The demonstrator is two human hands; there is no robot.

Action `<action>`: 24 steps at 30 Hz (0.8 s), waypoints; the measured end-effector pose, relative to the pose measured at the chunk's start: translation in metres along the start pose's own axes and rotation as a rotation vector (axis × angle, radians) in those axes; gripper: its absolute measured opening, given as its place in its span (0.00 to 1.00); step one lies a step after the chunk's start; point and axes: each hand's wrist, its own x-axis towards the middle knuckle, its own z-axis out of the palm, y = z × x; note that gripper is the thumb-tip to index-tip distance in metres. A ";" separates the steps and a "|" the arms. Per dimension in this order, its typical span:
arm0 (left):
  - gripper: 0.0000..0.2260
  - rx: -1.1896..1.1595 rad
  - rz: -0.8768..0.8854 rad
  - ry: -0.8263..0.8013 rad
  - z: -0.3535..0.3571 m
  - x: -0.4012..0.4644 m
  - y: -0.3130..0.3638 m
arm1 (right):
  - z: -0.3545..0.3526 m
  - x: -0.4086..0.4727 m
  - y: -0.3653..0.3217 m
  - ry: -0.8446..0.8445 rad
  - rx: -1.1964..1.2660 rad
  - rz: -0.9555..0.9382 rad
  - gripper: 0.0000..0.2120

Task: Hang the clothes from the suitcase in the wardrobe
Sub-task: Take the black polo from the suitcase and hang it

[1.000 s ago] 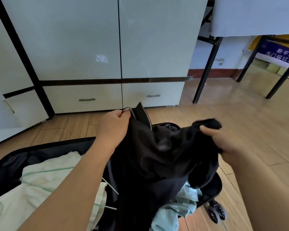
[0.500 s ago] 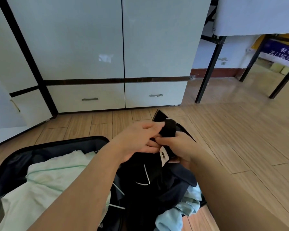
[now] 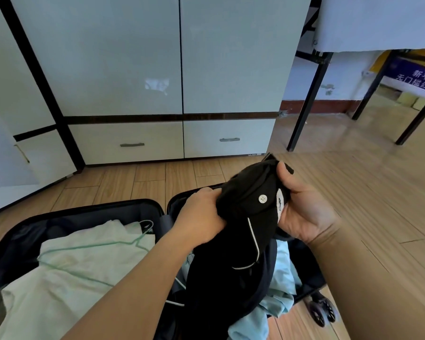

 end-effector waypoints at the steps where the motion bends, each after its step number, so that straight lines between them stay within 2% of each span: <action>1: 0.01 -0.004 -0.027 0.022 0.000 -0.001 0.001 | -0.004 0.003 -0.001 0.059 -0.017 -0.009 0.19; 2: 0.05 -0.030 -0.054 0.046 -0.002 -0.002 0.002 | -0.009 0.006 -0.002 0.151 -0.094 -0.019 0.19; 4: 0.11 -0.053 -0.111 0.106 -0.011 0.000 0.001 | -0.024 0.010 0.000 0.315 -0.483 -0.052 0.19; 6: 0.13 -0.102 -0.168 0.234 -0.025 0.006 -0.007 | -0.038 0.004 0.001 0.305 -0.898 -0.070 0.23; 9: 0.11 -0.440 -0.222 0.410 -0.044 0.012 -0.014 | -0.049 -0.004 -0.004 0.226 -1.036 -0.022 0.27; 11: 0.09 -0.663 -0.203 0.410 -0.048 0.010 -0.004 | -0.046 0.000 -0.008 0.237 -1.162 -0.070 0.21; 12: 0.07 -0.781 -0.198 0.391 -0.049 0.009 0.002 | -0.043 0.004 -0.011 0.325 -1.269 -0.147 0.17; 15: 0.07 -1.150 -0.158 0.296 -0.058 0.004 0.030 | -0.038 0.009 -0.017 0.782 -1.599 -0.566 0.04; 16: 0.07 -1.241 -0.148 0.279 -0.060 0.004 0.037 | -0.040 0.007 -0.018 0.900 -1.632 -0.626 0.05; 17: 0.06 -1.296 -0.151 0.277 -0.062 0.004 0.040 | -0.044 0.010 -0.018 0.950 -1.613 -0.589 0.10; 18: 0.06 -1.303 -0.174 0.280 -0.062 0.005 0.041 | -0.048 0.011 -0.018 0.920 -1.535 -0.462 0.18; 20: 0.04 -1.237 -0.249 0.281 -0.054 0.006 0.041 | -0.044 0.013 -0.011 0.725 -1.153 -0.152 0.33; 21: 0.03 -1.219 -0.307 0.280 -0.047 0.008 0.037 | -0.041 0.013 -0.004 0.629 -0.953 -0.035 0.37; 22: 0.03 -1.229 -0.372 0.272 -0.040 0.009 0.033 | -0.035 0.012 0.005 0.559 -0.856 0.076 0.38; 24: 0.04 -1.306 -0.482 0.256 -0.029 0.010 0.025 | -0.031 0.008 0.024 0.480 -0.884 0.280 0.43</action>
